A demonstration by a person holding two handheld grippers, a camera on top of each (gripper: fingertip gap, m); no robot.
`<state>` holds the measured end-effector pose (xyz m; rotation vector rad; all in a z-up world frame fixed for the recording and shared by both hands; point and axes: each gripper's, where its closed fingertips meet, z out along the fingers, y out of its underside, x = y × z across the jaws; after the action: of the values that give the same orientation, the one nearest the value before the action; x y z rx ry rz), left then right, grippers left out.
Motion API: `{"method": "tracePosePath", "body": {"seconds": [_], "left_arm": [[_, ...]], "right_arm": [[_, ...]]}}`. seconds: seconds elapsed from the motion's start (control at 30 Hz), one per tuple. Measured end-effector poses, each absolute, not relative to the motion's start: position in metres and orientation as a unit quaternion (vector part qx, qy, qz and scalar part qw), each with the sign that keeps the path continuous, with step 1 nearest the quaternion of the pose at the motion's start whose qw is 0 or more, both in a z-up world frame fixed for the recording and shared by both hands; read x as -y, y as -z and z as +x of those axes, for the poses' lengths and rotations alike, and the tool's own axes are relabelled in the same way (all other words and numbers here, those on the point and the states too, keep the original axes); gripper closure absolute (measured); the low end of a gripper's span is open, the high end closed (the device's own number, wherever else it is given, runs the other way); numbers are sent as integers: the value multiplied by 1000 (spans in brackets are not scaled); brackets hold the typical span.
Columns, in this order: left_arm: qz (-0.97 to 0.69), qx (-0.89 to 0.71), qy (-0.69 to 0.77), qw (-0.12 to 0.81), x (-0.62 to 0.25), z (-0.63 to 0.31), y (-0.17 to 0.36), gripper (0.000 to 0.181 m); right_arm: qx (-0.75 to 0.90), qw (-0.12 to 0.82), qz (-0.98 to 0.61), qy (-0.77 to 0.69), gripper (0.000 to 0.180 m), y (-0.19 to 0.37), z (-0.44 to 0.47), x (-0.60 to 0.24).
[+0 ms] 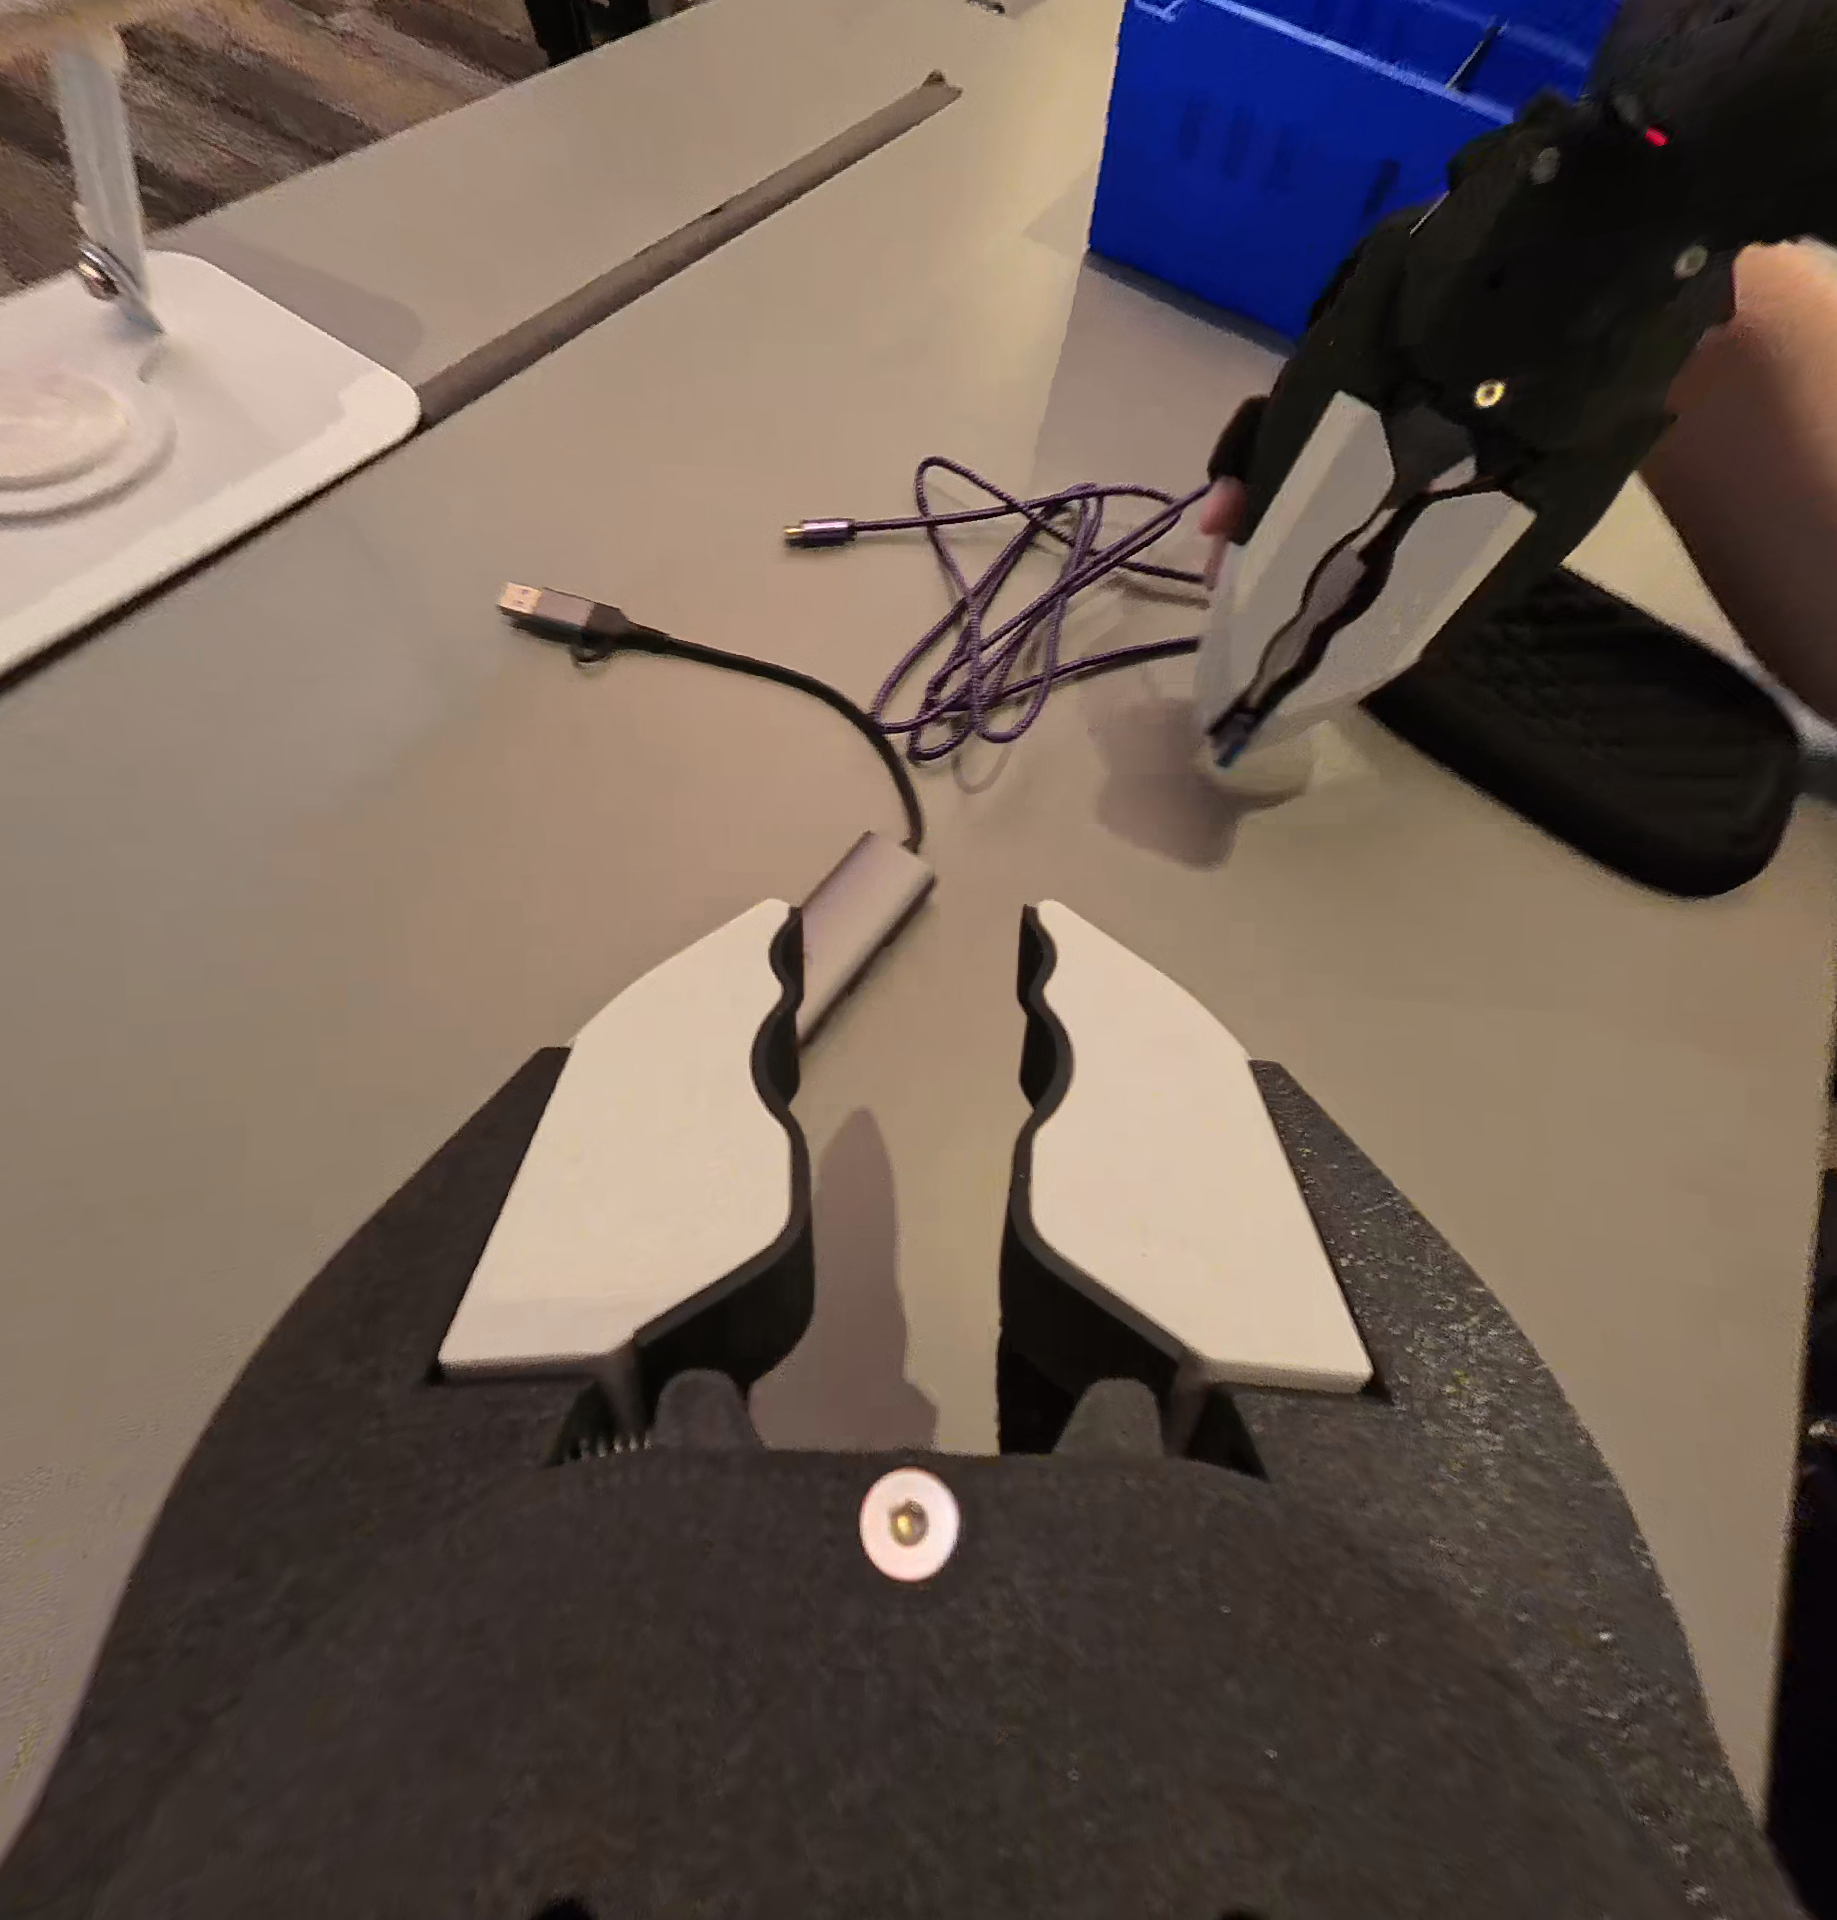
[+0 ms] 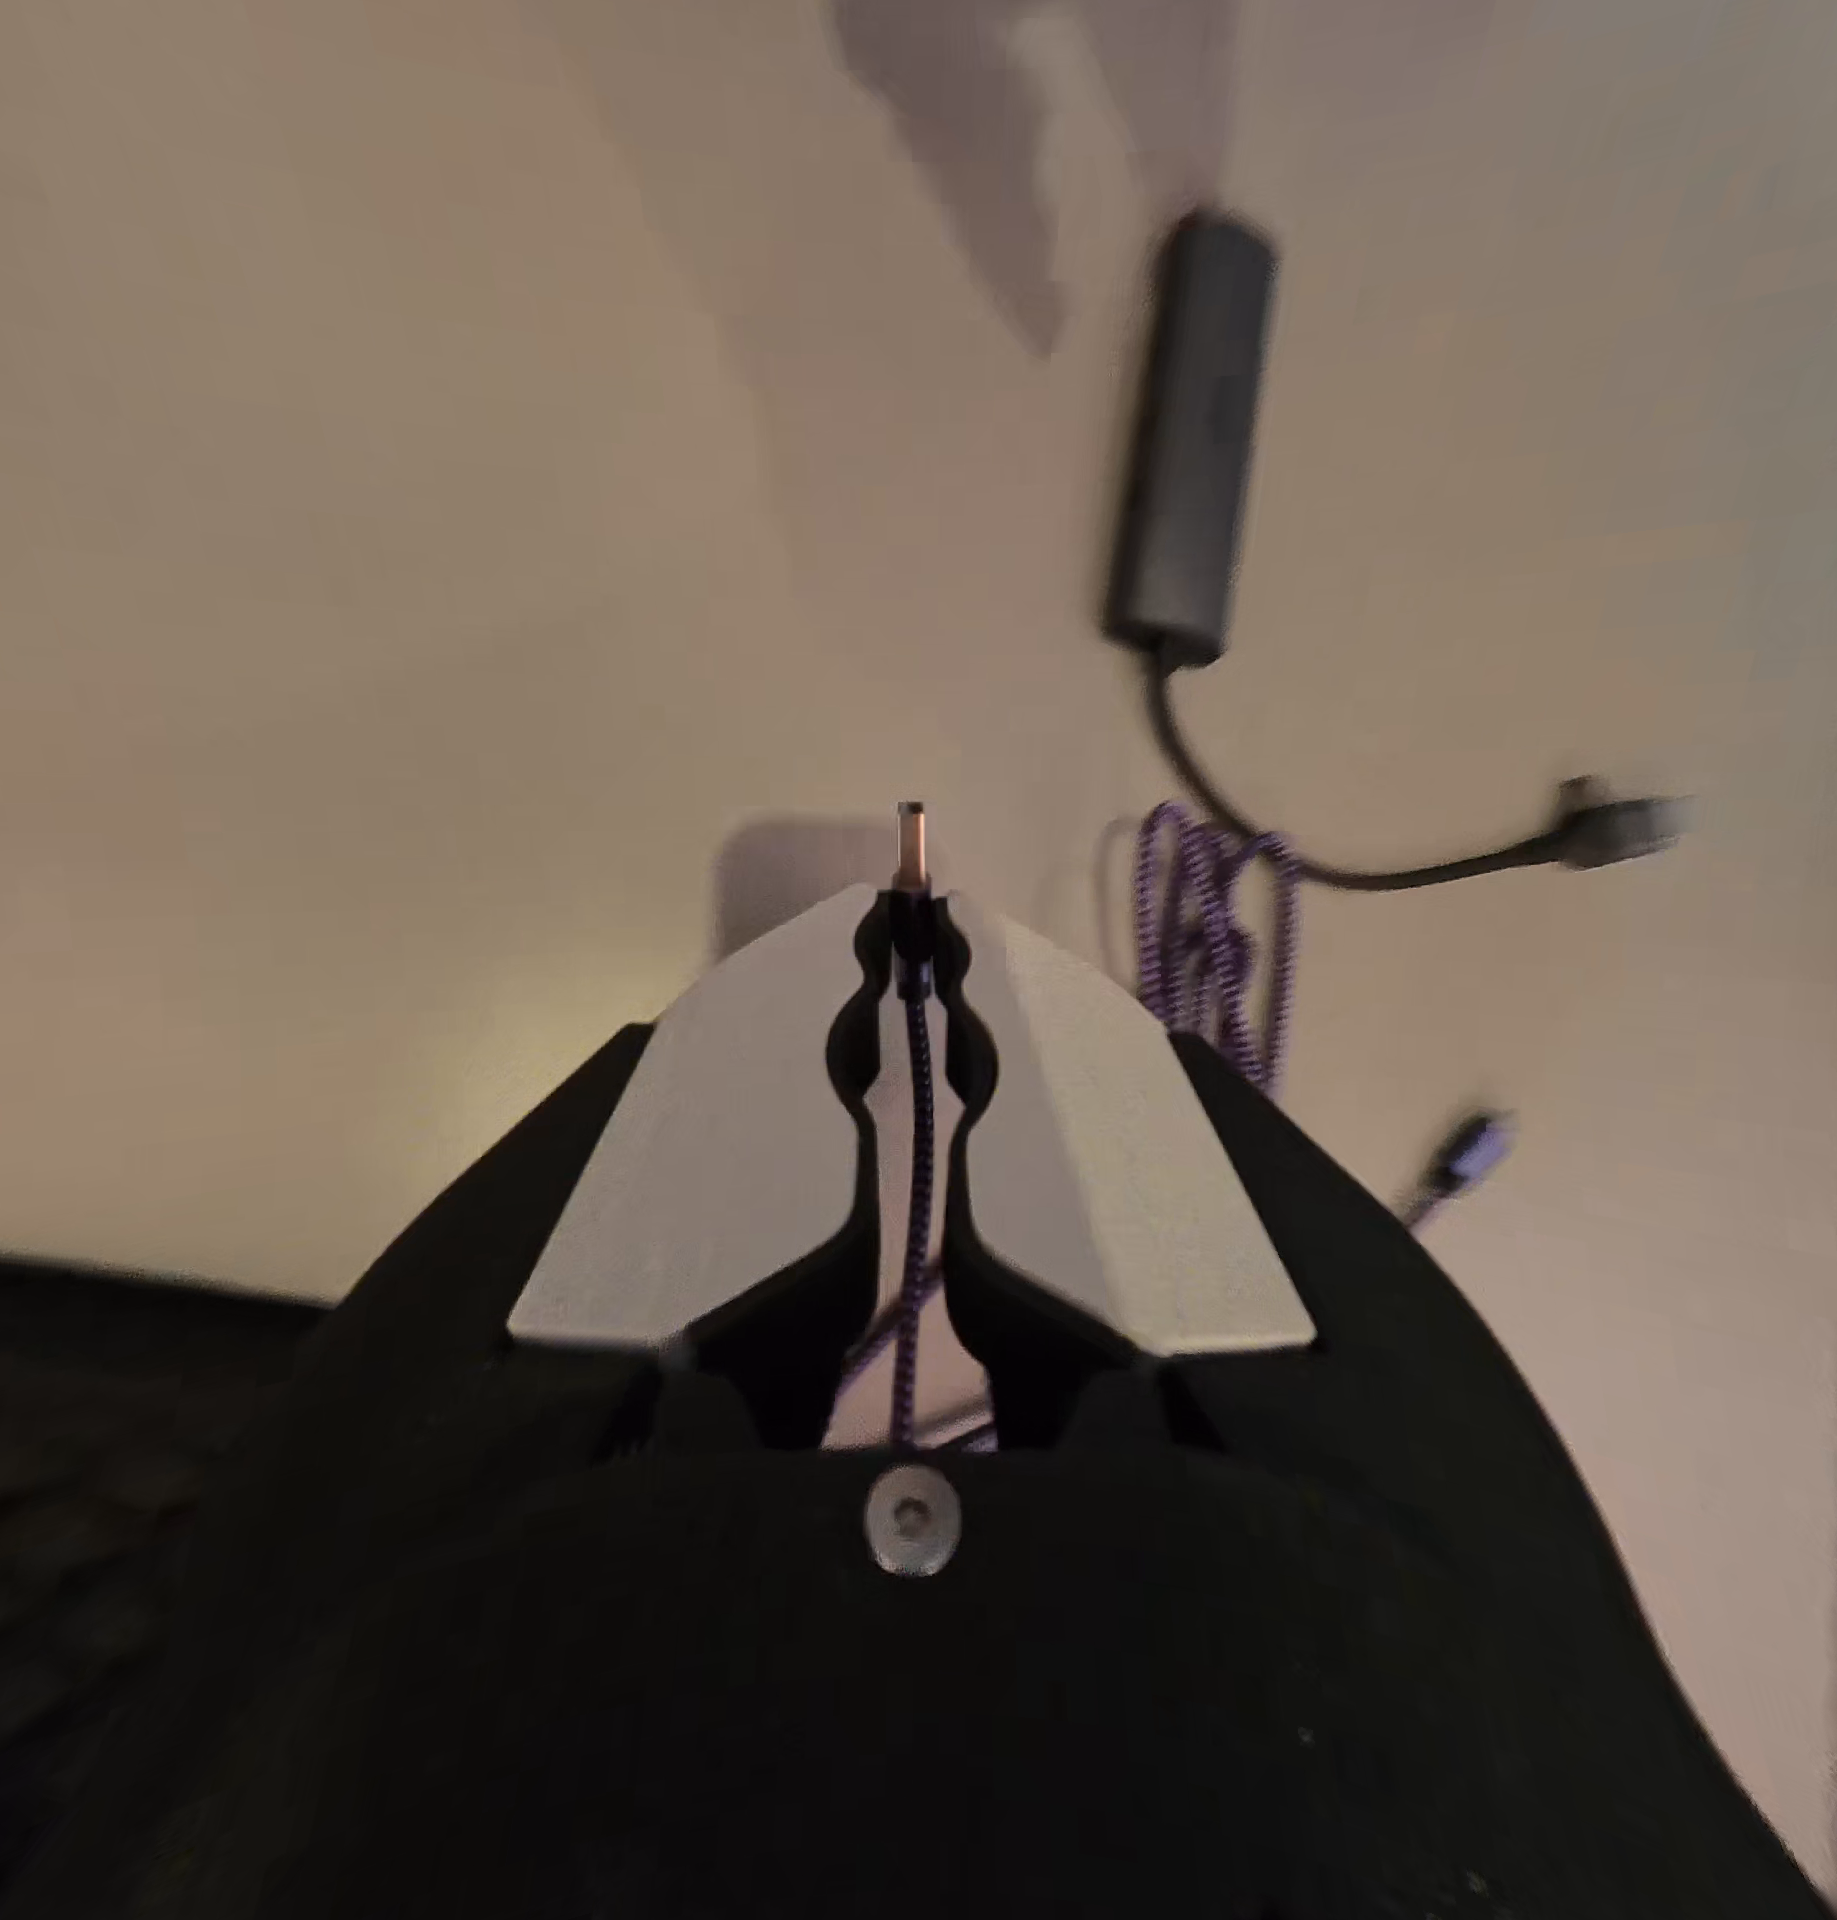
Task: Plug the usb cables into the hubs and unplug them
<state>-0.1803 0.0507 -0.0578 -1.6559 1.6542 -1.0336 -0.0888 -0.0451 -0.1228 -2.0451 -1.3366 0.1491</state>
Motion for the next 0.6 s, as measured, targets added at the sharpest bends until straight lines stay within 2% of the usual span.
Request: {"method": "tracePosePath", "body": {"seconds": [0.17,0.33,0.6], "left_arm": [[-671,-572,409,236,-22,-173,79,145],[-694,-521,461,184,2,-159,73,137],[-678,-492,506,204,13,-132,58,138]], "right_arm": [[507,444,-732,103,173,86,-103,17],[480,503,-696,177,173,68,-117,6],[475,505,-685,225,173,69,-121,1]]}}
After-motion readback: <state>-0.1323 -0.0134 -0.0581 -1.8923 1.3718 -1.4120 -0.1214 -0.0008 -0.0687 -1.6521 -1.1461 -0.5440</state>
